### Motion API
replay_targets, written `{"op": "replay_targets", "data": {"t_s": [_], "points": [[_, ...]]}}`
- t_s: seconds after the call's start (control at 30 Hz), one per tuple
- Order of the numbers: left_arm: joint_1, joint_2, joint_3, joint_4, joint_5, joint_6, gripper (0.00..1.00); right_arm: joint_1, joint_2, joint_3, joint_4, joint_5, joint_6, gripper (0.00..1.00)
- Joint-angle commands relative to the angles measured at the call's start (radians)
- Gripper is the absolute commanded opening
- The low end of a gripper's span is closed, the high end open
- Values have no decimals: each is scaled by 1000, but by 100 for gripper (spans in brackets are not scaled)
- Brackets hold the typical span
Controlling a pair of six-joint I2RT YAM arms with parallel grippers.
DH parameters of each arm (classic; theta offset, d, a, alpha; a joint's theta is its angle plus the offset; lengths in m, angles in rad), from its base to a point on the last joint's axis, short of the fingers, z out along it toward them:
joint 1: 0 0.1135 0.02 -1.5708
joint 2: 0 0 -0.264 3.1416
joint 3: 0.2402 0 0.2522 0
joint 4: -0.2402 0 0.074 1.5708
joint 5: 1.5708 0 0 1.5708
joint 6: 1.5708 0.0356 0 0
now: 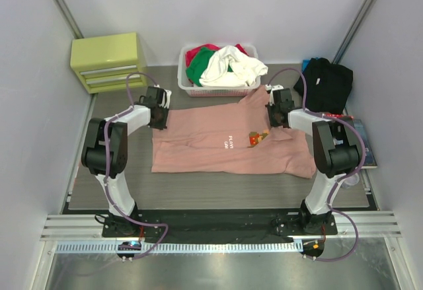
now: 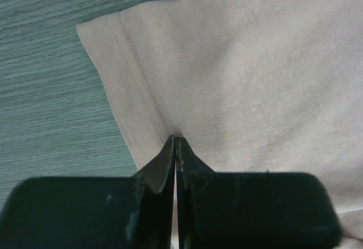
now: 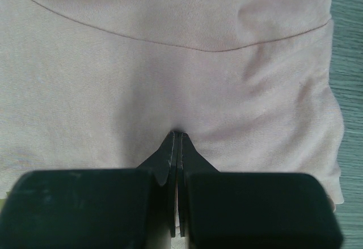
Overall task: Fold and stack the t-shirts
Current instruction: Fold the flattened tshirt in 1/3 of the way
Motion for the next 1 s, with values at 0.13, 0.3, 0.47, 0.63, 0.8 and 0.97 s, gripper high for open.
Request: {"op": "replay_targets", "data": {"t_s": [0.13, 0.3, 0.47, 0.63, 0.8, 0.97], "points": [[19, -50, -49, 91, -55, 69, 0, 5, -33, -42, 39, 12, 8, 1], [56, -151, -67, 156, -51, 103, 0, 4, -131, -76, 93, 53, -14, 1], [61, -358, -102, 141, -39, 92, 0, 5, -324, -90, 75, 91, -44, 1], [52, -506, -104, -152, 129, 63, 1, 3, -462, -71, -271, -20, -1, 1], [-28, -518, -191, -254, 16, 149, 1, 22, -623, -167, -344, -53, -15, 1], [-170, -532, -288, -163, -179, 166, 0, 92, -651, -226, -343, 88, -135, 1]]}}
